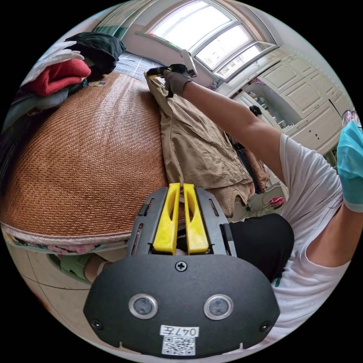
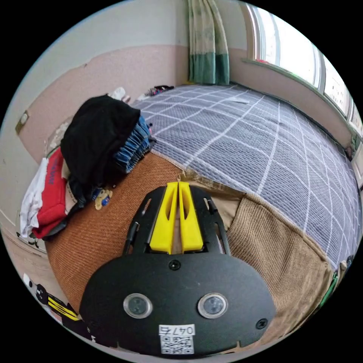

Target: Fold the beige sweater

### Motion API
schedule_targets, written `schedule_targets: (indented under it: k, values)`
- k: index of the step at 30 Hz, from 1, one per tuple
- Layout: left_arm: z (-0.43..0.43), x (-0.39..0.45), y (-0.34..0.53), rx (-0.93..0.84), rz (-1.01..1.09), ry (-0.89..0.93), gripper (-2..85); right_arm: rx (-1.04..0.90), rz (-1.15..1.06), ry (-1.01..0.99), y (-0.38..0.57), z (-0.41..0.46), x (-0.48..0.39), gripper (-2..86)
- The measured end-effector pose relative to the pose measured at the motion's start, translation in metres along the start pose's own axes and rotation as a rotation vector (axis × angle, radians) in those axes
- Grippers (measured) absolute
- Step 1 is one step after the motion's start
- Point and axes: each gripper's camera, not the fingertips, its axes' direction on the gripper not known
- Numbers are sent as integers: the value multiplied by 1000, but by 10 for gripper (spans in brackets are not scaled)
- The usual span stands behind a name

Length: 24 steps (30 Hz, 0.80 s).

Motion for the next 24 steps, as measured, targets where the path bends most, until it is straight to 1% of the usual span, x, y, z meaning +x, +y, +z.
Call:
schedule_targets:
  k: [1,3,5,6,7,9,10,12,14,16,17,19,21,24]
  values:
    - [0,1,-2,-4,4,0,-9,52,-23,-24,5,-5,1,-7]
    - [0,2,-4,-9,7,-1,-9,43,-71,-10,11,5,3,-5]
    - [0,1,-6,-16,4,-7,-9,-127,-19,-9,18,38,19,11]
    - [0,0,-5,-17,2,-9,-9,-146,-17,-33,21,42,23,20]
    - [-2,-2,-4,-14,-3,-11,-9,-136,-21,-80,29,40,30,31]
    - [-6,-5,-3,-6,-9,-7,-9,-38,-51,-105,44,14,40,33]
    - [-11,-8,-2,5,-15,-6,-9,11,-82,-92,55,-8,52,31]
    - [-17,-13,0,23,-21,7,-9,1,-82,-20,69,-34,82,25]
    - [-21,-20,0,36,-28,42,-9,-63,14,166,92,-56,143,33]
    - [-20,-24,-1,37,-33,58,-9,-141,113,189,112,-60,193,44]
    - [-19,-24,-2,34,-34,58,-9,-191,187,157,126,-58,221,50]
    - [-17,-23,-3,27,-34,47,-9,-201,252,121,147,-54,246,54]
    - [-15,-21,-4,14,-33,34,-9,-215,269,121,161,-43,252,55]
    - [-14,-20,-6,2,-36,17,-9,-262,250,197,174,-19,245,29]
